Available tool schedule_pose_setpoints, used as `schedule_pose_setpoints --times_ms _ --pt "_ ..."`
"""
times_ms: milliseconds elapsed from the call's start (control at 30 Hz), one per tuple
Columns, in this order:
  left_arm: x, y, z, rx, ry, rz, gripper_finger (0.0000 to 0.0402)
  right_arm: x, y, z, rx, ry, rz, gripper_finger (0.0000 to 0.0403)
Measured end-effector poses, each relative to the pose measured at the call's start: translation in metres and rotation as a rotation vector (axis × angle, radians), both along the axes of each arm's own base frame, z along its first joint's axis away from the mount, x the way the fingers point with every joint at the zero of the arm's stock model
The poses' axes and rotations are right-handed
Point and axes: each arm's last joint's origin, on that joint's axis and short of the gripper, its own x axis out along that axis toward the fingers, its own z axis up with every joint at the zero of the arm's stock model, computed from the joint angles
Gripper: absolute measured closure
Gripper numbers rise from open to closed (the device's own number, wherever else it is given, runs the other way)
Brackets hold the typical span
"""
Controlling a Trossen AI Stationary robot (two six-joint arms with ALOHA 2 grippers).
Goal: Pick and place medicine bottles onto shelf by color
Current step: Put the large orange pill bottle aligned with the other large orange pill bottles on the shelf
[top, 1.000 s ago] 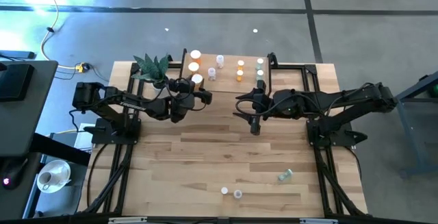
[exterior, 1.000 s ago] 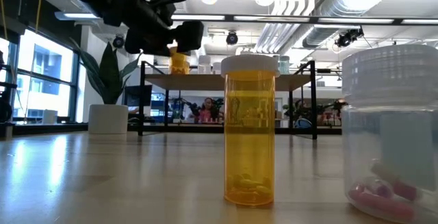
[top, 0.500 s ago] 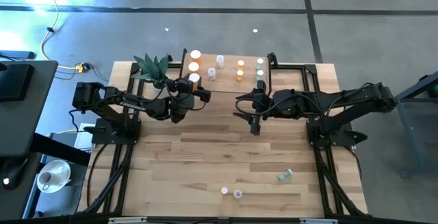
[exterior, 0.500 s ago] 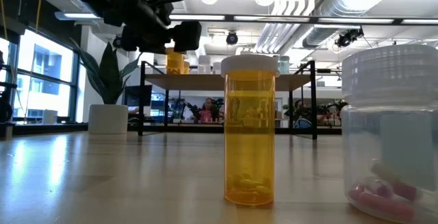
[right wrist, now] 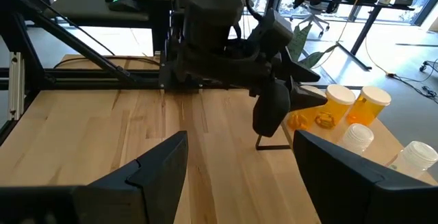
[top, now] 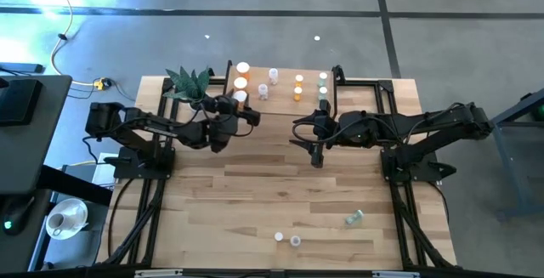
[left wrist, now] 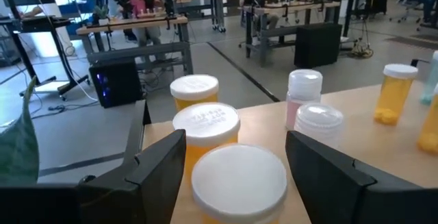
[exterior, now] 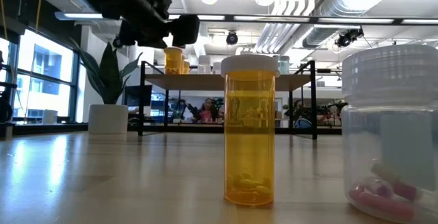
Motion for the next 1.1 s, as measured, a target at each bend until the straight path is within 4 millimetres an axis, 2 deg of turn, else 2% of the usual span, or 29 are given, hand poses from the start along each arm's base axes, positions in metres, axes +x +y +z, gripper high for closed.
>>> schedule_pose_setpoints --times_ms 267,467,667,933,1100 --pt "-0.008 -0.007 0.020 0.033 0.036 -0.027 0.0161 0.000 0.000 0.000 0.002 0.000 -0.001 0.0146" --pt "-0.019 -0.024 0.044 0.077 0.080 -0.093 0.0161 0.000 0.000 0.000 0.009 0.001 0.014 0.0146" --pt "-0.028 -0.056 0.062 0.107 0.106 -0.361 0.0161 -0.001 0.003 -0.004 0.094 0.034 0.064 0.0146" --pt "-0.036 -0.090 0.049 -0.028 0.159 -0.695 0.0161 0.000 0.003 -0.014 0.099 0.112 0.056 0.0146" --pt "-0.044 -0.102 0.021 -0.126 0.123 -0.732 0.0161 0.016 0.005 -0.028 0.028 0.160 0.078 0.0146"
